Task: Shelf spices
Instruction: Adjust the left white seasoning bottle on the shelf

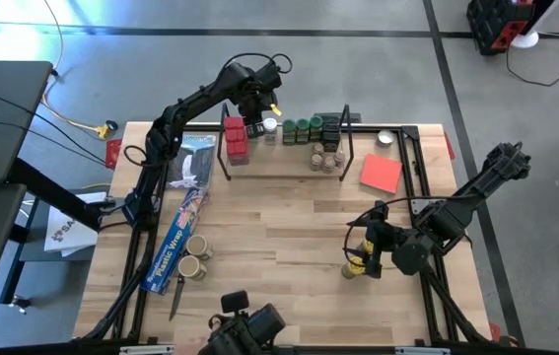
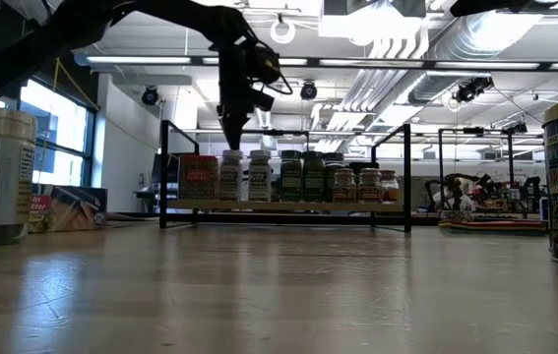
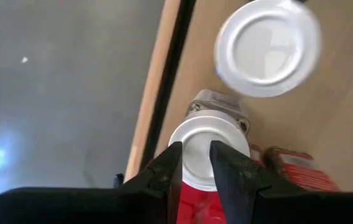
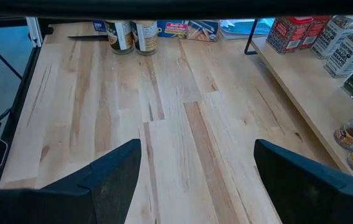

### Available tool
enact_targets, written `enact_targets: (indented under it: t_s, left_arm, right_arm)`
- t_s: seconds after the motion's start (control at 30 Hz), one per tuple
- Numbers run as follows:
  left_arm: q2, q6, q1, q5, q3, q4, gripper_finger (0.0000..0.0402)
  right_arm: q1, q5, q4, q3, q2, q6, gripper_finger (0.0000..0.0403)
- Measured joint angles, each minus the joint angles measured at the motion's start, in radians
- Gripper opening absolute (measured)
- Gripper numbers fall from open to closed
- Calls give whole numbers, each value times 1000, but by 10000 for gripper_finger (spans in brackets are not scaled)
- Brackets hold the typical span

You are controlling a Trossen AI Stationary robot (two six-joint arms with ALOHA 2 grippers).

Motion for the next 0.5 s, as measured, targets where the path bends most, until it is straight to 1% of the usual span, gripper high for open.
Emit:
enact_targets:
  t_s: [0.17, 0.5]
  left_arm:
    - [0, -9, -4, 54, 0, -3, 85]
    - [4, -32, -3, 69, 24, -3, 85]
  right_arm:
    - [0, 0, 0, 0, 0, -1, 307]
    - [0, 1, 0, 0, 0, -1, 307]
